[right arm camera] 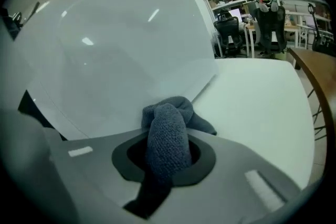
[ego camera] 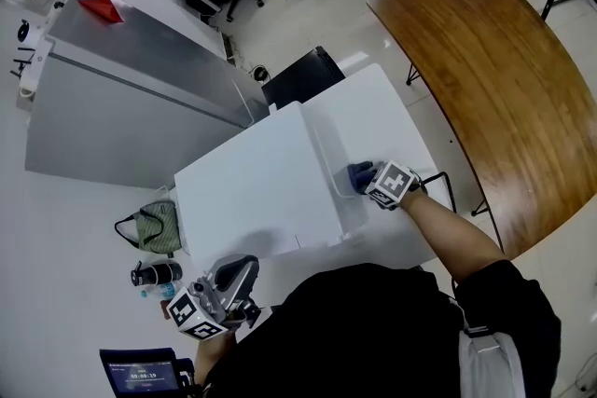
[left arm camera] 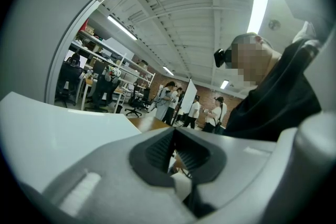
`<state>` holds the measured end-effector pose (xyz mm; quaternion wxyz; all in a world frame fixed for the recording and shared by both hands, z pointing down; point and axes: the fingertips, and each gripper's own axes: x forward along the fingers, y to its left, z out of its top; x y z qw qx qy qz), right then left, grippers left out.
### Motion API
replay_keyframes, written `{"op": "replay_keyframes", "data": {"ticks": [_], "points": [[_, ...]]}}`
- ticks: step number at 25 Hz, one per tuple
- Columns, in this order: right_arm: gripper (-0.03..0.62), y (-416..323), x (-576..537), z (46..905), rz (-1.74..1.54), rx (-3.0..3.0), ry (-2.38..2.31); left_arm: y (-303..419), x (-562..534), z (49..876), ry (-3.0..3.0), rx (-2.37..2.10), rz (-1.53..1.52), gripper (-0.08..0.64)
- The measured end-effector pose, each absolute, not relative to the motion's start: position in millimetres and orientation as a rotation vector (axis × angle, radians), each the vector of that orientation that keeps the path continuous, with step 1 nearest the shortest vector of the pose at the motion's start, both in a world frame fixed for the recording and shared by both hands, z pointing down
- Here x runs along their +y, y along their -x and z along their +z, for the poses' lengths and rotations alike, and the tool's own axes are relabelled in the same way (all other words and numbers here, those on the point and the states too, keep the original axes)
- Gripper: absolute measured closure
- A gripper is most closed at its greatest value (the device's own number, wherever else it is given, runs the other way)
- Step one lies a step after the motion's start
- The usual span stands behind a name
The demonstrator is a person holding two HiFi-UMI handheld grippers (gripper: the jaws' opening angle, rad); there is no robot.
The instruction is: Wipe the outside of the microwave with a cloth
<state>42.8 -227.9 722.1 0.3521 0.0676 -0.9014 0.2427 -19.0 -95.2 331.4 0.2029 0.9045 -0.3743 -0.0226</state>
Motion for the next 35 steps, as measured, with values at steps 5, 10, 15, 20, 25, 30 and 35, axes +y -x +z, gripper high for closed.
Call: {"op": "replay_keyframes", "data": {"ticks": [5, 10, 15, 20, 25, 30, 35], "points": [[0.543, -60.8, -222.0, 567.3, 0.867, -2.774, -0.123, 21.7, -97.0, 321.3, -2.554, -1.046, -0.087, 0.557], [0.541, -50.6, -192.9, 494.0, 0.822, -2.984, 0.038, 19.8, -96.7, 317.8, -2.587, -1.03, -0.099, 0.557], [0.541, -49.4, -190.9, 564.2, 0.882, -2.834, -0.008, 17.2, -97.4, 315.5, -2.579, -1.028, -0.111, 0.557], [0.543, -46.4, -190.1, 659.2, 0.795, -2.598, -0.088, 16.9, -97.8, 325.7, -2.556, -1.026, -0.096, 0.557], [0.543, -48.5, -190.5, 732.6, 0.58, -2.334, -0.128, 12.6, -100.3, 330.5, -2.539, -1.017, -0.094, 0.557], [0.543, -55.7, -189.5, 704.1, 0.669, -2.378, -0.086, 15.0, -94.3, 337.5, -2.541, -1.006, -0.059, 0.557], [0.542, -73.2, -178.5, 534.8, 0.948, -2.827, 0.019, 19.6, -96.2, 324.8, -2.561, -1.027, -0.107, 0.557]]}}
